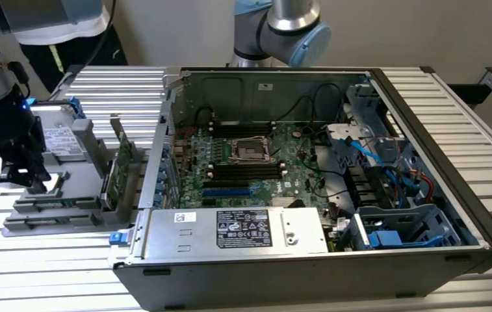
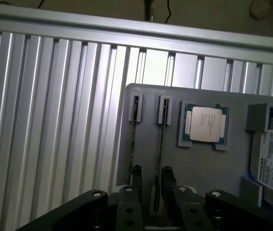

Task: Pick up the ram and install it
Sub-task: 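Pick up the ram and move it above insertion slot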

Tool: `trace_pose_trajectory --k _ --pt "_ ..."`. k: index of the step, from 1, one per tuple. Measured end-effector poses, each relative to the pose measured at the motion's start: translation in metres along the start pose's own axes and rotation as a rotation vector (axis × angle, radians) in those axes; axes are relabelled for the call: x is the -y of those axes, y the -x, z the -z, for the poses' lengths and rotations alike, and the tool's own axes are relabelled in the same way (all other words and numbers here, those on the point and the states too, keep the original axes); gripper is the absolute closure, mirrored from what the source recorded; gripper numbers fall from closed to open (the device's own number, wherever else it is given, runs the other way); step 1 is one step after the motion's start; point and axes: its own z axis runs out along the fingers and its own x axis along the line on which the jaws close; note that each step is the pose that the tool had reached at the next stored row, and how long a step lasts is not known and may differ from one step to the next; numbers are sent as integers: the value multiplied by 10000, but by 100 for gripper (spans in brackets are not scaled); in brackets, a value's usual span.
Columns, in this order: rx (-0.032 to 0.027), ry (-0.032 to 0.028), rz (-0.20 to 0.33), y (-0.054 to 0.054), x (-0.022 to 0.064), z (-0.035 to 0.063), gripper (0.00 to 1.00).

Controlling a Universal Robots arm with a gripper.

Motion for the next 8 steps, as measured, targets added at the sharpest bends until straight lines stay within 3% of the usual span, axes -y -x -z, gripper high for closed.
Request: trace_pose_trajectory --k 8 --pt "-3 0 20 -5 -12 -147 69"
